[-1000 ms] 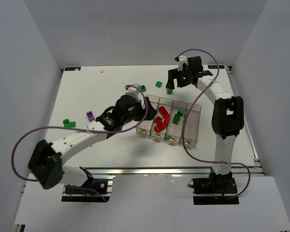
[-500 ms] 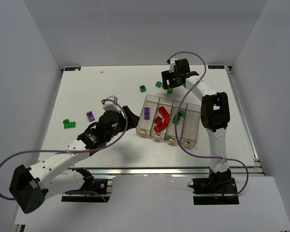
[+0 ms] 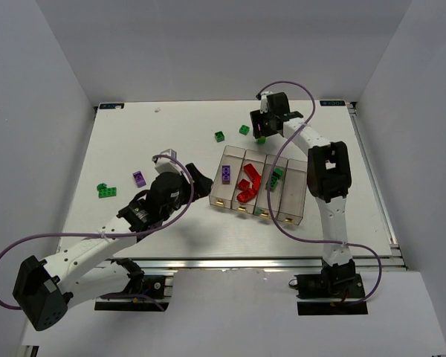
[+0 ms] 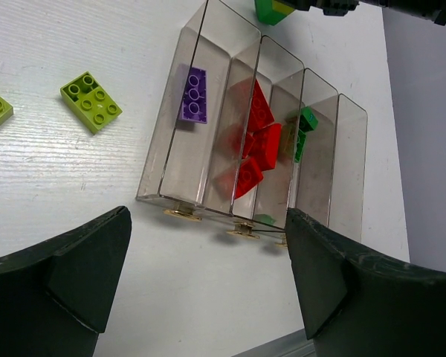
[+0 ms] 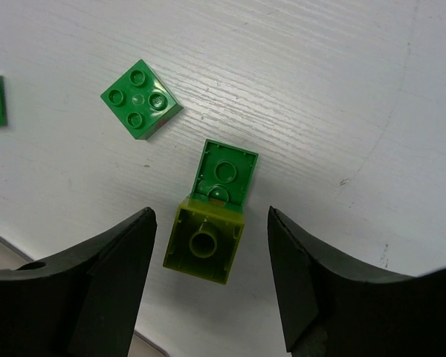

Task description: Sort the legos into containers by color

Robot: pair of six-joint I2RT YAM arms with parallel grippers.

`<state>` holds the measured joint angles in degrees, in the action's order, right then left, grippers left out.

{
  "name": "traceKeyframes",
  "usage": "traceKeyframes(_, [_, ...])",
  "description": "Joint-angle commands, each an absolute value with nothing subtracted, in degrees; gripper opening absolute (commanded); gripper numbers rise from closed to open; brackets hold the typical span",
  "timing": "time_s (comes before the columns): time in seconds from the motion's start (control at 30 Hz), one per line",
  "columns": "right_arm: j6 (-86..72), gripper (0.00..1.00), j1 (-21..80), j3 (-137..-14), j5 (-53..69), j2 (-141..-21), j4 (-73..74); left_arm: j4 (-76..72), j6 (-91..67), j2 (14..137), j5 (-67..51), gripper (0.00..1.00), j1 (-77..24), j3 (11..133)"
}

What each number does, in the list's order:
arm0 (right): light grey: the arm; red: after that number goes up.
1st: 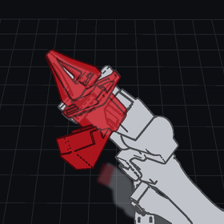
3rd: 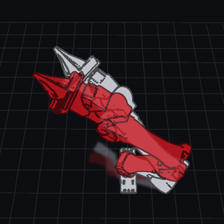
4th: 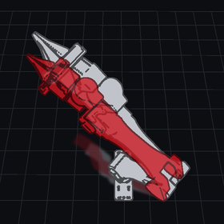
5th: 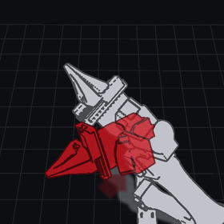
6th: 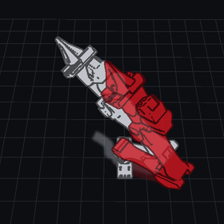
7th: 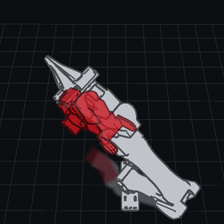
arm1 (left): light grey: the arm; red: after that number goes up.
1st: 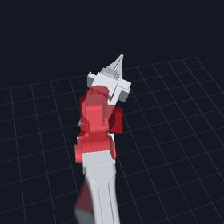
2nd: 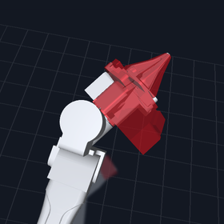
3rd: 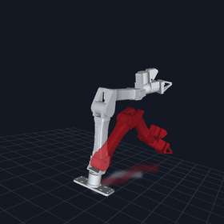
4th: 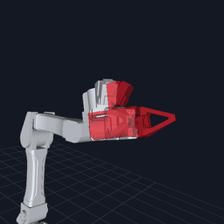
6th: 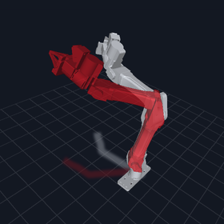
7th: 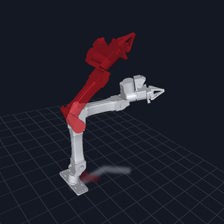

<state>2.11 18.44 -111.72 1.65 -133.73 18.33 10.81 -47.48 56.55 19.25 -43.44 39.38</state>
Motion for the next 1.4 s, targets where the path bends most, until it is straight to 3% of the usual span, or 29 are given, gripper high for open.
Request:
traceKeyframes(0.0, [2.5, 0.66, 18.6, -112.5, 0.7, -135.0, 16.9, 11.2, -48.0, 56.0, 20.7, 0.94, -43.3, 39.9])
traceKeyframes(0.03, [2.6, 0.65, 18.7, -112.5, 0.7, -135.2, 16.9, 11.4, -48.2, 56.0, 21.1, 0.98, -43.3, 39.9])
traceKeyframes(0.17, [2.9, 0.62, 19.0, -112.0, 0.3, -135.6, 16.7, 11.0, -49.1, 56.0, 22.0, 0.98, -43.2, 40.0])
traceKeyframes(0.27, [3.2, 0.52, 18.9, -111.8, 0.4, -135.8, 16.8, 10.7, -49.4, 56.2, 22.1, 0.98, -43.2, 40.2])
traceKeyframes(0.37, [3.3, 0.32, 18.9, -111.3, 1.7, -134.7, 17.0, 9.6, -49.5, 56.4, 21.8, 0.98, -43.2, 40.3])
traceKeyframes(0.4, [3.2, 0.21, 18.8, -111.3, 2.1, -134.3, 16.8, 9.2, -49.5, 56.3, 21.3, 0.98, -43.3, 40.2])
traceKeyframes(0.53, [2.4, 0.0, 17.9, -111.8, 4.7, -131.2, 16.3, 6.1, -49.2, 56.3, 19.3, 0.98, -43.2, 40.0])
traceKeyframes(0.63, [1.5, 0.0, 16.0, -111.7, 11.6, -126.9, 17.0, 1.6, -48.2, 56.4, 16.1, 0.98, -43.2, 39.5])
traceKeyframes(0.77, [0.4, 0.0, 12.1, -107.9, 30.7, -118.2, 17.3, -7.9, -46.1, 56.9, 11.2, 0.98, -43.2, 38.4])
traceKeyframes(1.0, [-11.1, 0.0, 7.9, -84.6, 69.0, -102.5, 3.4, -23.8, -42.8, 60.6, 0.2, 0.98, -43.0, 36.5])
traceKeyframes(1.07, [-21.5, 0.0, 8.9, -75.3, 76.1, -97.9, -8.7, -28.9, -43.0, 63.3, -4.8, 0.98, -42.8, 37.2])
traceKeyframes(1.17, [-34.6, 0.0, 10.5, -65.0, 79.8, -92.4, -26.2, -32.9, -43.2, 67.0, -7.9, 0.98, -42.6, 39.4])
traceKeyframes(1.37, [-52.4, 0.0, 11.5, -57.0, 80.8, -88.4, -51.2, -38.4, -44.3, 70.0, -11.1, 0.98, -42.1, 41.0])
